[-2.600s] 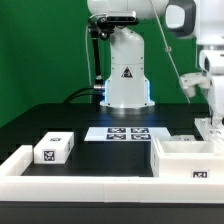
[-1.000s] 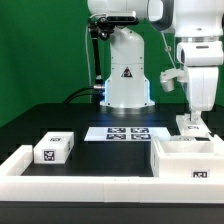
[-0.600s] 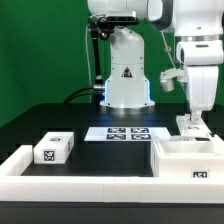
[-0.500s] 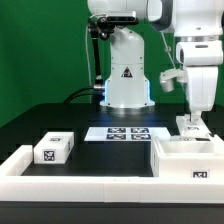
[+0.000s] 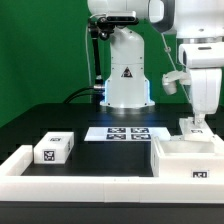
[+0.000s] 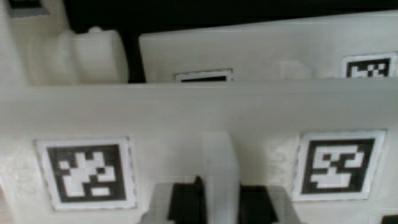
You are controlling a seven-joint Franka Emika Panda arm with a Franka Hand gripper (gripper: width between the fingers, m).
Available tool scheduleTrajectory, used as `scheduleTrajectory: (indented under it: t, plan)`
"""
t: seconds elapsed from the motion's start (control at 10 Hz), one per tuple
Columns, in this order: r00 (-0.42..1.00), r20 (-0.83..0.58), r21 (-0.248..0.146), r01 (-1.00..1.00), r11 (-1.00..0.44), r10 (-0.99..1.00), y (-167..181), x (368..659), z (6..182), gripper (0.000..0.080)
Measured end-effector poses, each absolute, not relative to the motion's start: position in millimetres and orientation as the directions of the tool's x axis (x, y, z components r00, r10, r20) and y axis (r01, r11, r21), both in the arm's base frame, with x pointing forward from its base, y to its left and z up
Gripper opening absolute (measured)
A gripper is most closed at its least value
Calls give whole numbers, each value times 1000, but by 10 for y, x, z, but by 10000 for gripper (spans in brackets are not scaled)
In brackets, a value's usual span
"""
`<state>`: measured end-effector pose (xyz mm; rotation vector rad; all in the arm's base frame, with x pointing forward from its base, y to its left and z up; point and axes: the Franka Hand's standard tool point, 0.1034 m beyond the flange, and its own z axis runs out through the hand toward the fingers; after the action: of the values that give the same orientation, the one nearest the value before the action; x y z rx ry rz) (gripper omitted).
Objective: Assemble cabinet
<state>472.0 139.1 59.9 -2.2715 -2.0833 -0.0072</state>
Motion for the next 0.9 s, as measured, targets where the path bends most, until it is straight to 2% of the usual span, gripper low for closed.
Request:
scheduleTrajectory:
  t: [0.3,0.8,0.9]
  plan:
    - [51,52,-34,998,-50,997,1353,4874,591,64]
    - [65,53,-31,997,-64,996,1354,4886,594,64]
    - [66,52,-35,997,-64,996,1357,4962,604,64]
